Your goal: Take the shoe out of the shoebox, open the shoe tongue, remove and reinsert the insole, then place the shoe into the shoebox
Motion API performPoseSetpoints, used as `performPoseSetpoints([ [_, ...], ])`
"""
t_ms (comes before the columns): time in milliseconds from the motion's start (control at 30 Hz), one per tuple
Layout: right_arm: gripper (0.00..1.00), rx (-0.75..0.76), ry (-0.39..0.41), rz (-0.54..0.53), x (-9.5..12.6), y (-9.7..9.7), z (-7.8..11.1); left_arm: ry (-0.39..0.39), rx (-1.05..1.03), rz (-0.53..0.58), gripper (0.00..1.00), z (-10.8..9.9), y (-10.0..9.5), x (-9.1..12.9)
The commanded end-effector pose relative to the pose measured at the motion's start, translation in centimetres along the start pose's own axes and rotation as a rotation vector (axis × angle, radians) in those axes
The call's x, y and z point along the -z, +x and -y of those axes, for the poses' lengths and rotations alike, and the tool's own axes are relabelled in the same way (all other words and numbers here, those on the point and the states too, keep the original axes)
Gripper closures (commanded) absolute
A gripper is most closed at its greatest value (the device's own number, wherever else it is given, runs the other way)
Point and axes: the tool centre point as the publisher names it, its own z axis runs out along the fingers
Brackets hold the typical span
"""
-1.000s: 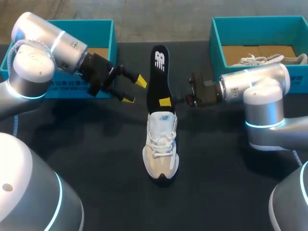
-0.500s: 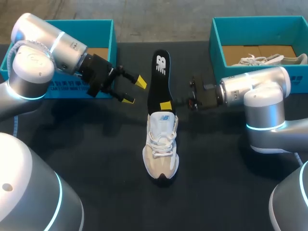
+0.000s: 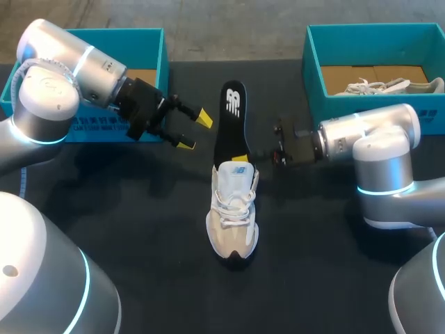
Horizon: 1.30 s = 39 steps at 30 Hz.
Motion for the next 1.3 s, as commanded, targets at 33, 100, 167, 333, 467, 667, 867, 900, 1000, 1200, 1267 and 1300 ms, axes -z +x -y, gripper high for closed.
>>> performPoseSetpoints([
  [33,1.00,-0.009,0.002,0.006,-0.3,0.3,0.5,0.001,-0.002,0.003,0.00,-0.1,0.1,-0.1],
  [100,1.00,-0.017,0.005,0.005,-0.4,0.4,0.8,0.003,-0.004,0.005,0.00,-0.1,0.1,-0.2],
  [167,1.00,-0.021,0.007,0.004,-0.5,0.5,1.0,0.004,-0.004,0.005,0.00,0.0,0.1,-0.2],
  [333,1.00,-0.030,0.013,0.004,-0.5,0.5,1.3,0.005,-0.005,0.006,0.00,0.1,0.1,-0.2],
  [467,1.00,-0.019,0.008,0.008,-0.4,0.4,0.9,0.007,-0.007,0.006,0.00,0.1,0.0,-0.1],
  [667,0.71,-0.008,0.005,0.010,-0.4,0.2,0.7,0.008,-0.011,0.008,0.00,0.1,-0.1,-0.1],
  [867,0.74,-0.004,0.005,0.009,-0.4,0.5,0.5,0.004,-0.010,0.011,0.00,0.1,-0.1,-0.1],
  [900,0.75,-0.003,0.005,0.010,-0.4,0.5,0.5,0.004,-0.010,0.011,0.00,0.2,-0.1,-0.1],
  [1000,0.75,0.009,-0.002,0.016,-0.3,0.7,0.3,0.004,-0.008,0.012,0.00,0.3,0.0,-0.1],
  [1200,0.73,0.040,-0.010,0.022,-0.1,0.8,-1.1,0.009,-0.009,0.014,0.00,0.3,0.1,-0.2],
  [1267,0.73,0.050,-0.011,0.024,-0.1,0.6,-1.4,0.009,-0.011,0.014,0.00,0.3,0.0,-0.2],
  [1300,0.72,0.054,-0.011,0.025,-0.1,0.7,-1.7,0.009,-0.011,0.014,0.00,0.2,0.0,-0.2],
])
